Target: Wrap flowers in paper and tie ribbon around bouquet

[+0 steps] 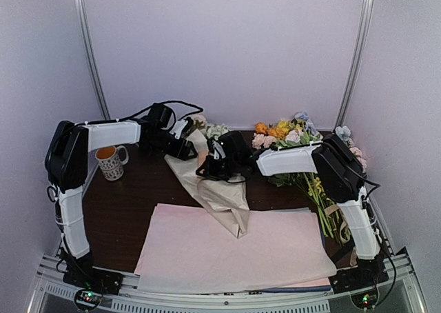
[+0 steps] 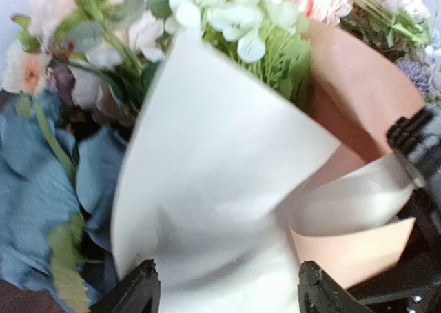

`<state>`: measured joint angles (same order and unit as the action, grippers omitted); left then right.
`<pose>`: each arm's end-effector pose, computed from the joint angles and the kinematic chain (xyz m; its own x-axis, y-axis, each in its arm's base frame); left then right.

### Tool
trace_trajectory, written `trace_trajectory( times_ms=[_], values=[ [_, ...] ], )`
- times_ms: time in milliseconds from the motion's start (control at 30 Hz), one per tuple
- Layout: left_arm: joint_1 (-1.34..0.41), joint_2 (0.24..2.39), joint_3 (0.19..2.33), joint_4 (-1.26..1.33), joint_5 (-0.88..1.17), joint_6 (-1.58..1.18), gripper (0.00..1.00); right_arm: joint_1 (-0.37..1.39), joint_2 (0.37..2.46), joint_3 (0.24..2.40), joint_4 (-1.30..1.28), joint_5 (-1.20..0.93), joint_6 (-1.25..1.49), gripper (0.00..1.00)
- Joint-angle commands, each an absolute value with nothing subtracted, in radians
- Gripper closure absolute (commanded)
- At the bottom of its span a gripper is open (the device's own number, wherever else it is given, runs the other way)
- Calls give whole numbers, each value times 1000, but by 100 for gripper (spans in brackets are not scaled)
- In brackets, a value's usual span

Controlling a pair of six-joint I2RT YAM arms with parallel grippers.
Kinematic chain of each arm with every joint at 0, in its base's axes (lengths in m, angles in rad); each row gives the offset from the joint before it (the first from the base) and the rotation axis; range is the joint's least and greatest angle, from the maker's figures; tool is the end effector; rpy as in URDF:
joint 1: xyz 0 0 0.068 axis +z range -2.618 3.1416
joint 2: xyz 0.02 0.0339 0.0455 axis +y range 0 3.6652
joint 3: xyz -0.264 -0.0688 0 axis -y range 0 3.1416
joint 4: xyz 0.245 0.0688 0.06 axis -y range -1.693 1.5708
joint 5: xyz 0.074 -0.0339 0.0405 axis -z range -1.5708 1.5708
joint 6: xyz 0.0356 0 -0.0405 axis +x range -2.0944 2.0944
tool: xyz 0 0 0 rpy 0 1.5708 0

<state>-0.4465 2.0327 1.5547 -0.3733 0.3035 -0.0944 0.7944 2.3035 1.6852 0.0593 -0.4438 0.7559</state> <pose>0.4048 -0.2056 0.2092 -0.7310 0.2502 -0.6349 0.5231 0.8029 -0.2859 0.3542 0.3824 0.1603 -0.8873 -0.0194 -0.4607 -0.3995 0.5310 0.7472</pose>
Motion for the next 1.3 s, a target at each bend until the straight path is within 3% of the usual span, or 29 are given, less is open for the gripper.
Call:
trace_trajectory(
  times_ms=[0, 233, 767, 900, 1000, 1100, 1267],
  values=[
    [-433, 1906, 1543, -341, 376, -78, 23, 789, 2301, 1735, 103, -407, 771, 100],
    [-434, 1902, 1530, -397, 509, -124, 18, 791, 2310, 1738, 104, -427, 758, 100],
    [-433, 2065, 1614, -377, 621, -126, 20, 821, 2313, 1774, 97, -507, 696, 100],
    [-433, 2067, 1597, -340, 695, -140, 34, 821, 2317, 1773, 102, -518, 695, 100],
    [-434, 2066, 1589, -345, 722, -137, 60, 821, 2317, 1772, 96, -519, 693, 100],
    [-433, 2065, 1582, -366, 715, -130, 100, 819, 2312, 1767, 92, -521, 690, 100],
    [-423, 2056, 1565, -370, 623, -135, 100, 818, 2291, 1757, 62, -515, 669, 92]
  ],
)
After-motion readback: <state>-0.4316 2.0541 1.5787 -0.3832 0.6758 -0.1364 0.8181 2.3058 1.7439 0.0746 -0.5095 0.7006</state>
